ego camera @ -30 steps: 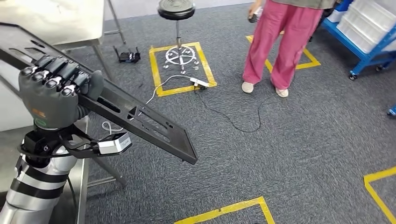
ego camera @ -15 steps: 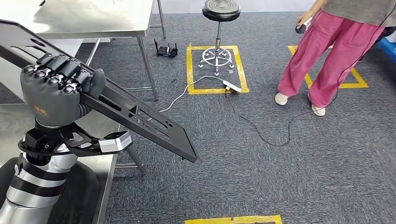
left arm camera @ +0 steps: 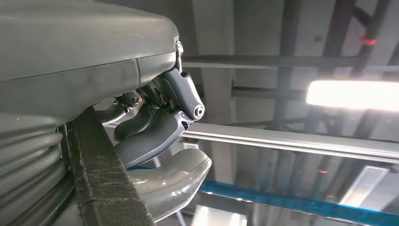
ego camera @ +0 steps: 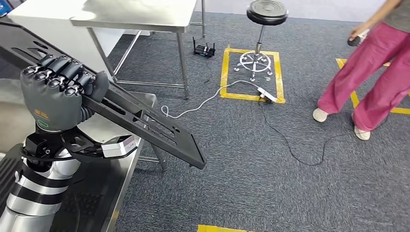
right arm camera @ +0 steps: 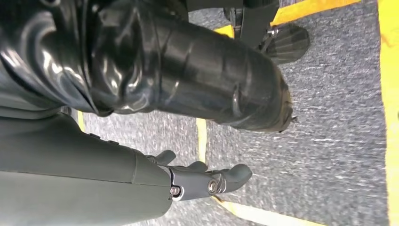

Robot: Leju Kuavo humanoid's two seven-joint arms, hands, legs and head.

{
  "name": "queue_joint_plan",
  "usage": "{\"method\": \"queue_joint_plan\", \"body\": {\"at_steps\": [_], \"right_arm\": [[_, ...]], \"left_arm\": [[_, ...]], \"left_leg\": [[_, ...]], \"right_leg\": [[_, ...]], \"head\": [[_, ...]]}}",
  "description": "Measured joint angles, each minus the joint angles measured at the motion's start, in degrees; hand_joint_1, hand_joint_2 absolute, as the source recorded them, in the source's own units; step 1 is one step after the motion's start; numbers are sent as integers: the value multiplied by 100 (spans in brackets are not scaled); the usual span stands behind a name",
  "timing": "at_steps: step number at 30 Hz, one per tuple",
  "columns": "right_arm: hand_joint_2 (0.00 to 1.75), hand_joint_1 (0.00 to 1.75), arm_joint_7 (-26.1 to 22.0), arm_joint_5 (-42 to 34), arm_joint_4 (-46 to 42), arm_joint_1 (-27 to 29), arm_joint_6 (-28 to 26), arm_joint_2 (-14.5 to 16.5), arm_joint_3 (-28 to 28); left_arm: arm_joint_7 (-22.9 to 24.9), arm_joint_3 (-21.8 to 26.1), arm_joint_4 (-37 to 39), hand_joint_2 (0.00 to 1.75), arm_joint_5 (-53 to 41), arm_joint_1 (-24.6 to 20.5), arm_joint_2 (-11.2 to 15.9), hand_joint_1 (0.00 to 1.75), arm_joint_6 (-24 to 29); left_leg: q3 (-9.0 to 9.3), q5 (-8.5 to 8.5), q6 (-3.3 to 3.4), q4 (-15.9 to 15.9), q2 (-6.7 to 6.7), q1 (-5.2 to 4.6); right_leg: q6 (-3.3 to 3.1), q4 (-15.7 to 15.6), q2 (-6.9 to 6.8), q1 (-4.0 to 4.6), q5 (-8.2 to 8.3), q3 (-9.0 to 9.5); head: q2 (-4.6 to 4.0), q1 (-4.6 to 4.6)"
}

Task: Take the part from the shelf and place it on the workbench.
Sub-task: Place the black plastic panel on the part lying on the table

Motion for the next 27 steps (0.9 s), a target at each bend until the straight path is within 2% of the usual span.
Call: {"method": "queue_joint_plan", "body": {"at_steps": [1, 3, 4, 5, 7, 8, 9, 10, 11, 12, 13, 14, 15, 16, 18, 19, 20, 21, 22, 23, 24, 25, 26, 27], "right_arm": [[0, 0, 1, 3, 1, -6, 1, -1, 1], [0, 0, 5, 7, 1, -19, 1, 2, 4], [0, 0, 6, 9, 1, -23, 2, 3, 6], [0, 0, 7, 10, 1, -24, 2, 5, 8], [0, 0, 7, 11, 2, -22, 3, 11, 8], [0, 0, 7, 11, 2, -18, 3, 13, 8], [0, 0, 8, 12, 2, -14, 3, 13, 7], [0, 0, 9, 13, 2, -11, 3, 13, 7], [0, 0, 11, 13, 2, -10, 3, 13, 7], [0, 0, 13, 14, 2, -11, 3, 10, 7], [0, 0, 14, 16, 2, -12, 5, 8, 7], [0, 0, 14, 17, 2, -15, 7, 8, 7], [0, 0, 14, 19, 3, -17, 9, 9, 7], [0, 0, 14, 19, 3, -18, 11, 11, 8], [0, 0, 14, 20, 4, -20, 17, 17, 11], [0, 0, 15, 21, 4, -19, 23, 21, 13], [0, 0, 15, 23, 4, -18, 32, 25, 16], [0, 0, 16, 25, 5, -14, 39, 30, 18], [0, 0, 16, 27, 4, -10, 43, 33, 19], [0, 0, 16, 28, 4, -1, 45, 35, 20], [0, 0, 16, 28, 4, 7, 45, 35, 20], [0, 0, 16, 28, 4, 13, 45, 34, 20], [0, 0, 16, 28, 4, 14, 45, 32, 20], [0, 0, 16, 28, 4, 11, 46, 34, 20]], "left_arm": [[6, -4, 3, 175, 3, -17, 0, 175, -16], [13, -10, 7, 175, 7, -42, 2, 175, -26], [15, -11, 9, 175, 6, -63, 4, 175, -26], [19, -14, 9, 175, 6, -86, 1, 175, -27], [26, -20, 11, 175, 6, -120, -12, 175, -30], [29, -23, 15, 175, 6, -123, -20, 175, -33], [29, -27, 20, 175, 6, -120, -24, 175, -34], [29, -29, 24, 175, 6, -117, -26, 175, -35], [29, -31, 27, 175, 6, -114, -26, 175, -35], [30, -31, 28, 175, 6, -115, -26, 175, -35], [30, -31, 28, 175, 6, -118, -26, 175, -35], [31, -30, 28, 175, 6, -124, -26, 175, -35], [33, -28, 28, 175, 6, -132, -26, 175, -35], [34, -27, 29, 175, 6, -138, -26, 175, -35], [38, -23, 31, 175, 7, -144, -17, 175, -35], [39, -21, 32, 175, 8, -142, -8, 175, -34], [41, -19, 32, 175, 10, -144, 2, 175, -33], [43, -19, 32, 175, 12, -145, 10, 175, -33], [45, -19, 33, 175, 14, -146, 11, 175, -32], [46, -20, 37, 175, 14, -146, 13, 175, -33], [46, -21, 42, 175, 15, -139, 12, 175, -33], [46, -22, 49, 175, 15, -129, 13, 175, -33], [46, -22, 55, 175, 14, -121, 14, 175, -33], [46, -21, 58, 175, 14, -115, 15, 175, -33]], "left_leg": [[17, -7, 39, -68, 24, -25], [-11, 29, 120, -95, -137, -21], [-17, 50, 156, -111, -212, -11], [-21, 72, 198, -128, -281, 9], [-42, 103, 259, -142, -421, 36], [-60, 115, 280, -141, -496, 41], [-77, 125, 289, -141, -584, 42], [-90, 137, 289, -141, -673, 44], [-97, 150, 282, -140, -759, 47], [-102, 164, 266, -139, -845, 53], [-108, 180, 242, -138, -925, 62], [-124, 192, 214, -130, -1000, 58], [-143, 213, 179, -131, -1066, 56], [-163, 237, 140, -140, -1126, 56], [-192, 294, 60, -180, -1236, 73], [-212, 289, 32, -169, -1186, 75], [-258, 224, 11, -79, -1045, 70], [-351, 90, -2, 130, -857, 60], [-483, -96, -11, 448, -646, 50], [-648, -294, -23, 838, -523, 50], [-797, -441, -32, 1190, -477, 53], [-875, -498, -36, 1396, -459, 55], [-845, -453, -36, 1388, -442, 55], [-701, -321, -30, 1158, -398, 54]], "right_leg": [[20, 0, -58, 25, -6, 1], [61, 0, -161, 28, -20, -5], [85, 48, -88, 13, -57, -28], [99, 179, 57, -3, -132, -90], [94, 800, 448, -36, -410, -384], [86, 1199, 545, -42, -558, -582], [92, 1522, 587, -48, -659, -751], [117, 1660, 601, -55, -679, -832], [161, 1555, 615, -68, -606, -789], [213, 1242, 657, -89, -467, -636], [262, 822, 783, -123, -316, -425], [283, 444, 916, -145, -191, -235], [276, 186, 1018, -158, -108, -100], [248, 63, 1078, -156, -70, -36], [165, 33, 963, -136, -27, -19], [130, 21, 893, -135, -7, -16], [86, 10, 818, -141, 10, -14], [48, -1, 743, -145, 22, -13], [20, -1, 668, -129, 23, -12], [-3, 0, 590, -114, 20, -13], [-11, 1, 505, -98, 16, -15], [-17, 3, 417, -90, 11, -14], [-22, 4, 329, -86, 5, -11], [-26, 5, 247, -83, -2, -3]], "head": [[0, 7], [0, 18], [0, 21], [0, 26], [0, 43], [0, 48], [0, 52], [0, 54], [0, 54], [0, 55], [0, 56], [0, 55], [0, 51], [0, 48], [0, 43], [0, 42], [0, 27], [0, 12], [0, -3], [0, -16], [0, -16], [0, -15], [0, -17], [0, -16]]}}
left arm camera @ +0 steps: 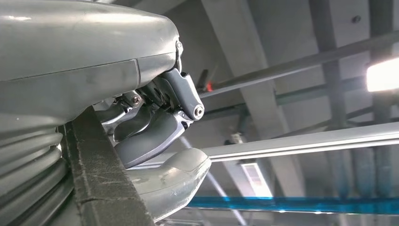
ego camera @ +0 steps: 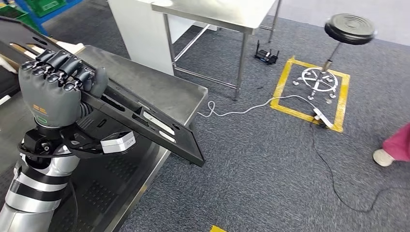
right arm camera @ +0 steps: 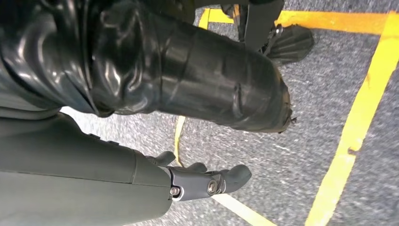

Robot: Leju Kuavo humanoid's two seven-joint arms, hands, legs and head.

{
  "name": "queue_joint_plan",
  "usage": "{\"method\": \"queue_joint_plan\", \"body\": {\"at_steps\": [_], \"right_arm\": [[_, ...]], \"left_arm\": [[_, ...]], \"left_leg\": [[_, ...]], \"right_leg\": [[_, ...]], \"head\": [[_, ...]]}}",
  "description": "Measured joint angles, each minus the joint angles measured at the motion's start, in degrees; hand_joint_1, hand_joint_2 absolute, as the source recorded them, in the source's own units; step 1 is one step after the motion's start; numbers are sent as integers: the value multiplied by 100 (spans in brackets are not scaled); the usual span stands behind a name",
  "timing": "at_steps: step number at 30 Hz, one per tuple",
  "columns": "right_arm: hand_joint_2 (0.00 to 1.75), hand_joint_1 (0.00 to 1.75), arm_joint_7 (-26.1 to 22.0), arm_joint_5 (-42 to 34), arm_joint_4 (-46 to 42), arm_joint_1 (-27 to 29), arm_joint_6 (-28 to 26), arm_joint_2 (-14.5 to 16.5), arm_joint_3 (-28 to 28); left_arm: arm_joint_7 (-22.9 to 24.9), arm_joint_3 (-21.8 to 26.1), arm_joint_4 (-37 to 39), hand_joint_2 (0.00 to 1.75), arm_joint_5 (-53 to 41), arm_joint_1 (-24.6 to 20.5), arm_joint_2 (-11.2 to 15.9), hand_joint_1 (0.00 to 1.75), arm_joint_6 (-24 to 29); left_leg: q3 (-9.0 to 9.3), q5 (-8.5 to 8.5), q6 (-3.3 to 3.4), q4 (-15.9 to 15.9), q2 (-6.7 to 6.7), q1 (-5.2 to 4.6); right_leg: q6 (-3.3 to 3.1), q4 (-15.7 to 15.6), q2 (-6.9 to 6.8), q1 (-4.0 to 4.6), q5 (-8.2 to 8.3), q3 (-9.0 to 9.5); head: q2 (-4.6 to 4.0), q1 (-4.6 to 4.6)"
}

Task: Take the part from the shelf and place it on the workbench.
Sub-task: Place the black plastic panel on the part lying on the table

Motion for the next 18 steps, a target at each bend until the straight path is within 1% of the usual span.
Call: {"method": "queue_joint_plan", "body": {"at_steps": [1, 2, 3, 4, 5, 6, 7, 8, 9, 10, 11, 12, 13, 14, 15, 16, 17, 18], "right_arm": [[0, 0, 0, 2, 0, -4, 1, 4, 1], [0, 0, 0, 5, 1, -7, 1, 8, 3], [0, 0, 0, 8, 1, -8, 1, 13, 5], [0, 0, 0, 11, 1, -10, 1, 14, 8], [0, 0, 0, 12, 1, -13, 1, 15, 12], [0, 0, 0, 12, 1, -20, 1, 16, 18], [0, 0, 0, 12, 1, -29, 1, 15, 25], [0, 0, -1, 11, 0, -35, 2, 15, 31], [0, 0, -1, 11, 1, -39, 2, 16, 35], [0, 0, -2, 11, 1, -39, 3, 16, 37], [0, 0, -2, 10, 2, -35, 3, 17, 37], [0, 0, -2, 10, 2, -30, 3, 18, 37], [0, 0, -2, 9, 2, -26, 3, 18, 37], [0, 0, -2, 9, 2, -22, 3, 17, 37], [0, 0, -2, 8, 2, -21, 3, 15, 37], [0, 0, -2, 8, 1, -22, 3, 13, 37], [0, 0, -2, 8, 1, -23, 3, 11, 37], [0, 0, -2, 8, 2, -25, 3, 14, 37]], "left_arm": [[0, 0, 1, 175, -1, 1, 1, 175, 0], [0, -1, 1, 175, -1, -6, -1, 175, 0], [1, -1, 1, 175, -1, -13, -2, 175, 1], [2, -1, 2, 175, 0, -18, -3, 175, 1], [3, 0, 2, 175, 0, -22, 0, 175, 0], [7, 2, 2, 175, 0, -22, 7, 175, -1], [11, 4, 2, 175, -1, -22, 15, 175, -4], [17, 5, 1, 175, -2, -31, 21, 175, -7], [24, 4, 1, 175, -2, -41, 21, 175, -13], [29, 2, 1, 175, -4, -49, 15, 175, -20], [33, -2, 2, 175, -6, -56, 9, 175, -30], [35, -6, 6, 175, -8, -52, 3, 175, -40], [36, -9, 10, 175, -9, -46, -1, 175, -46], [39, -11, 14, 175, -10, -41, -2, 175, -51], [44, -11, 17, 175, -10, -38, -2, 175, -52], [51, -11, 17, 175, -10, -38, -2, 175, -52], [58, -11, 17, 175, -10, -40, -2, 175, -54], [66, -11, 16, 175, -10, -43, -2, 175, -55]], "left_leg": [[226, 165, 13, -383, 114, -5], [440, 280, 26, -763, 253, -36], [589, 346, 55, -1041, 361, -62], [663, 360, 85, -1197, 423, -89], [662, 343, 118, -1234, 394, -116], [649, 356, 160, -1246, 313, -114], [648, 371, 196, -1266, 233, -101], [649, 390, 235, -1284, 157, -82], [649, 412, 271, -1303, 87, -57], [645, 429, 299, -1314, 18, -33], [631, 441, 318, -1316, -54, -25], [616, 449, 328, -1315, -132, -22], [606, 456, 332, -1315, -219, -19], [600, 465, 329, -1314, -309, -15], [598, 473, 320, -1313, -393, -10], [597, 483, 304, -1312, -474, -2], [590, 497, 281, -1310, -550, 5], [572, 508, 252, -1303, -622, 0]], "right_leg": [[0, 1, -76, 7, -11, 14], [12, 7, -147, 30, -26, 23], [29, 9, -212, 57, -42, 31], [50, 9, -273, 83, -56, 39], [72, 3, -340, 103, -65, 45], [90, -7, -410, 107, -72, 57], [115, 6, -408, 100, -92, 54], [137, 80, -299, 88, -140, 20], [148, 258, -125, 74, -232, -66], [150, 553, 87, 58, -364, -215], [141, 936, 248, 49, -515, -407], [139, 1312, 317, 43, -640, -605], [153, 1569, 343, 36, -703, -749], [189, 1615, 357, 26, -675, -792], [238, 1448, 375, 13, -571, -728], [292, 1104, 433, -9, -414, -573], [336, 690, 593, -44, -260, -385], [341, 360, 729, -68, -143, -224]], "head": [[0, -1], [0, -3], [0, 4], [0, 8], [0, 13], [0, 19], [0, 18], [0, 18], [0, 23], [0, 29], [0, 35], [0, 40], [0, 42], [0, 43], [0, 43], [0, 44], [0, 44], [0, 43]]}}
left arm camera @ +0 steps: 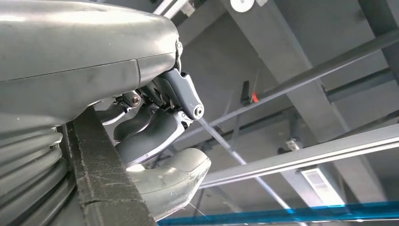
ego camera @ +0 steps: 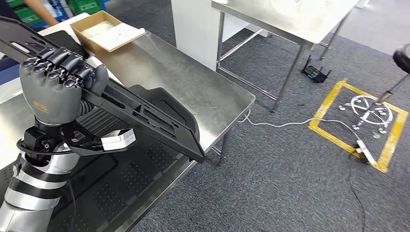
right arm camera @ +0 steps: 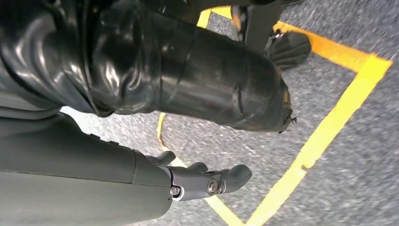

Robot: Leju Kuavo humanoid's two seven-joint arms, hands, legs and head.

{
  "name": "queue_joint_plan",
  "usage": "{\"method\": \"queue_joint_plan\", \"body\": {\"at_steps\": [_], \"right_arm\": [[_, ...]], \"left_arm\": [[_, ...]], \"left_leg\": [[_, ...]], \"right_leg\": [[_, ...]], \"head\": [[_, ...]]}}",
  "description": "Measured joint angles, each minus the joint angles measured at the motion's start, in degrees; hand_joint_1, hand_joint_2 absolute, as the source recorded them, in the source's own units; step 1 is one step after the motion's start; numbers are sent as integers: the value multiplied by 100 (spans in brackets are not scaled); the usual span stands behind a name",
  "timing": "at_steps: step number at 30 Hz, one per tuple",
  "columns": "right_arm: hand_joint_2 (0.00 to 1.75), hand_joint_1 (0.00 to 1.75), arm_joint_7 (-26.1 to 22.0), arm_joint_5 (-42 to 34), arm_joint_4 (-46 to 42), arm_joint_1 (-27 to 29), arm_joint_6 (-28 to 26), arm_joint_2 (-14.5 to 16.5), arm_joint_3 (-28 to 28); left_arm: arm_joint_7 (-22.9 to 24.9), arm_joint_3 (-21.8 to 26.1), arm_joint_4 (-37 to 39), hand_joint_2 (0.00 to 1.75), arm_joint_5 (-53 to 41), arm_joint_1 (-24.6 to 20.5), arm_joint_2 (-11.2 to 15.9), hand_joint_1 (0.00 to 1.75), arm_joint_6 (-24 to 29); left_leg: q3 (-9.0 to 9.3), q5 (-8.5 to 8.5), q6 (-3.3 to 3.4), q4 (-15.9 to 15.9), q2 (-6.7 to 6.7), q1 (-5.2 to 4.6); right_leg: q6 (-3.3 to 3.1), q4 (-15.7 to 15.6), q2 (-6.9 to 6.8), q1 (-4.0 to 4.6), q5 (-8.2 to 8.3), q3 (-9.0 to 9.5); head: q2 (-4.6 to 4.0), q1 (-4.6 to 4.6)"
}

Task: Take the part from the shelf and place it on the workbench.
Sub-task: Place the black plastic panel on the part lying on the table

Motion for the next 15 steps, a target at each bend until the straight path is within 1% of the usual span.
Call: {"method": "queue_joint_plan", "body": {"at_steps": [1, 2, 3, 4, 5, 6, 7, 8, 9, 10, 11, 12, 13, 14, 15], "right_arm": [[0, 0, 0, 1, 1, -3, 0, 4, 1], [0, 0, 1, 3, 2, -6, 1, 8, 2], [0, 0, 1, 8, 3, -11, 2, 12, 3], [0, 0, 3, 15, 3, -12, 5, 20, 4], [0, 0, 4, 25, 3, -11, 9, 25, 5], [0, 0, 5, 34, 3, -7, 15, 31, 5], [0, 0, 7, 43, 4, 0, 25, 40, 5], [0, 0, 7, 51, 4, 8, 34, 41, 6], [0, 0, 7, 55, 4, 17, 42, 44, 6], [0, 0, 7, 59, 5, 24, 47, 44, 6], [0, 0, 7, 60, 5, 27, 49, 42, 6], [0, 0, 7, 61, 5, 26, 49, 41, 7], [0, 0, 7, 63, 5, 21, 50, 43, 8], [0, 0, 7, 64, 5, 16, 51, 46, 9], [0, 0, 7, 66, 5, 12, 52, 50, 10]], "left_arm": [[5, 1, 1, 175, -1, -3, 1, 175, -2], [9, 2, 1, 175, -3, -5, 2, 175, -4], [13, 5, 2, 175, -5, -6, 7, 175, -5], [17, 8, 2, 175, -8, -5, 13, 175, -6], [23, 11, 2, 175, -10, -9, 22, 175, -8], [30, 14, 2, 175, -13, -16, 32, 175, -14], [38, 14, 2, 175, -15, -22, 37, 175, -23], [45, 13, 3, 175, -19, -28, 40, 175, -34], [52, 11, 7, 175, -22, -29, 40, 175, -45], [57, 9, 13, 175, -25, -26, 41, 175, -52], [60, 8, 20, 175, -27, -25, 43, 175, -59], [63, 8, 27, 175, -28, -25, 44, 175, -65], [66, 8, 32, 175, -28, -30, 45, 175, -76], [69, 8, 33, 175, -28, -40, 46, 175, -88], [70, 7, 34, 175, -29, -54, 45, 175, -98]], "left_leg": [[-21, 19, -38, -1, -67, -2], [-41, 42, -81, -13, -132, -4], [-59, 66, -124, -28, -197, -4], [-73, 87, -159, -42, -232, 11], [-102, 58, -185, -1, -155, 5], [-171, -39, -207, 144, 0, -2], [-288, -200, -222, 409, 203, -9], [-448, -404, -237, 777, 405, -20], [-622, -587, -249, 1174, 512, -14], [-754, -699, -255, 1481, 560, -10], [-790, -709, -256, 1599, 582, -9], [-709, -621, -249, 1492, 605, -10], [-513, -461, -233, 1172, 663, -13], [-274, -318, -212, 759, 803, -29], [-75, -221, -180, 404, 932, -58]], "right_leg": [[-17, -223, 110, -14, 74, 109], [-59, -321, 164, -11, 104, 160], [-113, -331, 95, 9, 125, 175], [-157, -338, 20, 0, 142, 177], [-208, -349, -58, -6, 159, 183], [-257, -361, -142, -14, 172, 187], [-296, -368, -223, -16, 178, 190], [-326, -369, -302, 8, 177, 191], [-341, -367, -386, 27, 174, 189], [-346, -366, -471, 42, 170, 188], [-352, -365, -562, 51, 165, 190], [-357, -364, -648, 56, 159, 196], [-357, -364, -728, 59, 149, 208], [-352, -364, -801, 70, 137, 225], [-336, -359, -866, 98, 121, 235]], "head": [[0, -4], [0, -5], [0, -7], [0, -6], [0, -18], [0, -40], [0, -59], [0, -80], [0, -86], [0, -84], [0, -86], [0, -86], [0, -86], [0, -86], [0, -86]]}}
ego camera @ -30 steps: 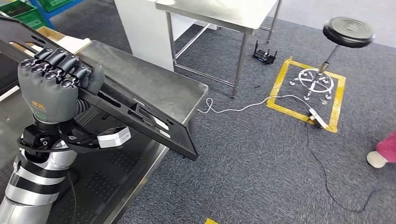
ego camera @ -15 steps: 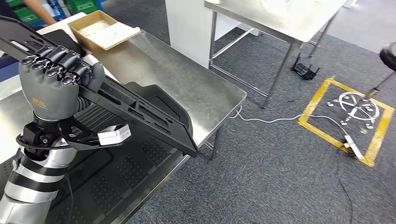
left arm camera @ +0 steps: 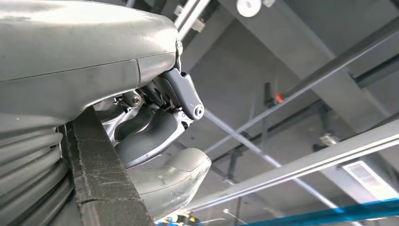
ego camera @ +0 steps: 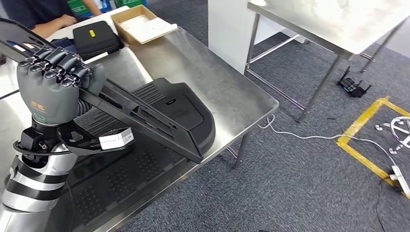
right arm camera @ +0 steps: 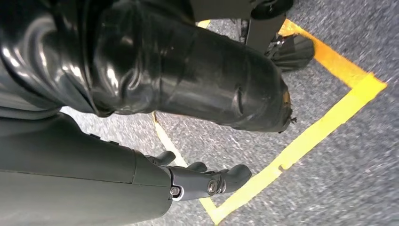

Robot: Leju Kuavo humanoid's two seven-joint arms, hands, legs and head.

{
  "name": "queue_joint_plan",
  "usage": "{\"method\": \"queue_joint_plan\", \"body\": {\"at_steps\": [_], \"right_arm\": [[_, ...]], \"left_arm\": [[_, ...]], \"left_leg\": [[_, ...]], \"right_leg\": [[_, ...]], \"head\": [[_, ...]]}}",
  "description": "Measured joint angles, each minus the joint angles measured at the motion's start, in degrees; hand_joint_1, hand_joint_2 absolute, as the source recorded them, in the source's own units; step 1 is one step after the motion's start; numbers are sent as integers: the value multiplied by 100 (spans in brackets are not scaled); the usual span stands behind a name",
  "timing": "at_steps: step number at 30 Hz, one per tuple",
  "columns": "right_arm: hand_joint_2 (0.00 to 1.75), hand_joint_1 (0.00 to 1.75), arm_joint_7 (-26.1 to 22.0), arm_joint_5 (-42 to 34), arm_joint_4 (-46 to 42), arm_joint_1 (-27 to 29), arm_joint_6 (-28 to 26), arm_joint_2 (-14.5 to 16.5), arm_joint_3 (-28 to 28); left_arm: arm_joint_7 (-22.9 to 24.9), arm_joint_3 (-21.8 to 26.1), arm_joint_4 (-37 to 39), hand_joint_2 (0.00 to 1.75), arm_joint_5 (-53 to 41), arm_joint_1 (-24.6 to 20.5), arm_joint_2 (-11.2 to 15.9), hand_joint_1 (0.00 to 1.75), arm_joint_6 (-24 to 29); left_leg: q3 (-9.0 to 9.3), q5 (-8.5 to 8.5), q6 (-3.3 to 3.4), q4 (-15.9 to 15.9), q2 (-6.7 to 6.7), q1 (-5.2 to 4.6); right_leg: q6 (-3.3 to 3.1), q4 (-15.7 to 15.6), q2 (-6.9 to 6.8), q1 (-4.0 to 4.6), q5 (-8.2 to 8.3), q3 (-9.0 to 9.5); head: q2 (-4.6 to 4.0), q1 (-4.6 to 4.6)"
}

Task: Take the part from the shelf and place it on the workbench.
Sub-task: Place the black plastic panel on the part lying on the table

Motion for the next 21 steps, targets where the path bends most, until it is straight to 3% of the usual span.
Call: {"method": "queue_joint_plan", "body": {"at_steps": [2, 4, 6, 8, 10, 11, 12, 13, 15, 17, 19, 20, 21], "right_arm": [[0, 0, 0, 1, 0, -6, 0, 5, 2], [0, 0, 0, -1, 0, -17, 0, 7, 4], [0, 0, 0, -2, 0, -26, -1, 5, 7], [0, 0, 1, -2, 0, -23, -3, 3, 9], [0, 0, 2, -3, 0, -15, -4, 2, 9], [0, 0, 3, -4, 0, -13, -4, -2, 8], [0, 0, 4, -5, 0, -13, -4, -8, 8], [0, 0, 4, -5, 0, -13, -4, -15, 7], [0, 0, 4, -5, 0, -14, -4, -26, 8], [0, 0, 4, -5, 0, -18, -4, -27, 9], [0, 0, 5, -5, 0, -30, -4, -24, 9], [0, 0, 5, -5, 0, -36, -5, -22, 9], [0, 0, 6, -5, 0, -37, -5, -21, 9]], "left_arm": [[3, -2, 1, 175, -4, -29, -2, 175, -10], [5, -2, 3, 175, -7, -42, 4, 175, -14], [9, -3, 5, 175, -8, -67, 7, 175, -20], [13, -9, 12, 175, -8, -95, -10, 175, -26], [14, -24, 29, 175, -9, -93, -26, 175, -30], [14, -34, 41, 175, -10, -88, -27, 175, -31], [14, -44, 51, 175, -10, -85, -27, 175, -32], [14, -55, 60, 175, -10, -87, -27, 175, -32], [15, -70, 65, 175, -10, -92, -29, 175, -32], [16, -78, 65, 175, -10, -97, -32, 175, -32], [18, -80, 65, 175, -10, -94, -25, 175, -32], [18, -79, 64, 175, -9, -92, -18, 175, -32], [19, -79, 64, 175, -9, -96, -12, 175, -31]], "left_leg": [[166, 40, 67, -338, 136, -57], [154, 60, 137, -372, -15, -67], [159, 101, 208, -416, -164, -28], [150, 133, 260, -437, -303, 15], [122, 150, 282, -437, -463, 27], [113, 158, 281, -437, -549, 30], [108, 166, 275, -436, -633, 35], [106, 176, 262, -435, -718, 43], [93, 197, 217, -426, -880, 46], [62, 229, 152, -429, -1006, 34], [38, 277, 77, -463, -1113, 39], [23, 279, 49, -455, -1072, 41], [-22, 222, 24, -372, -940, 34]], "right_leg": [[39, -4, -120, 51, -24, 15], [85, -20, -233, 70, -42, 32], [130, 115, -38, 51, -134, -26], [133, 696, 341, 22, -399, -313], [135, 1460, 483, 10, -671, -705], [163, 1650, 495, 3, -706, -816], [207, 1601, 504, -4, -644, -811], [261, 1323, 531, -18, -504, -690], [332, 482, 755, -61, -179, -287], [290, 14, 905, -80, -14, -55], [202, -22, 806, -65, 26, -31], [166, -31, 744, -73, 45, -23], [122, -41, 674, -85, 58, -16]], "head": [[0, 9], [0, 17], [0, 19], [0, 33], [0, 44], [0, 45], [0, 45], [0, 46], [0, 46], [0, 40], [0, 36], [0, 35], [0, 27]]}}
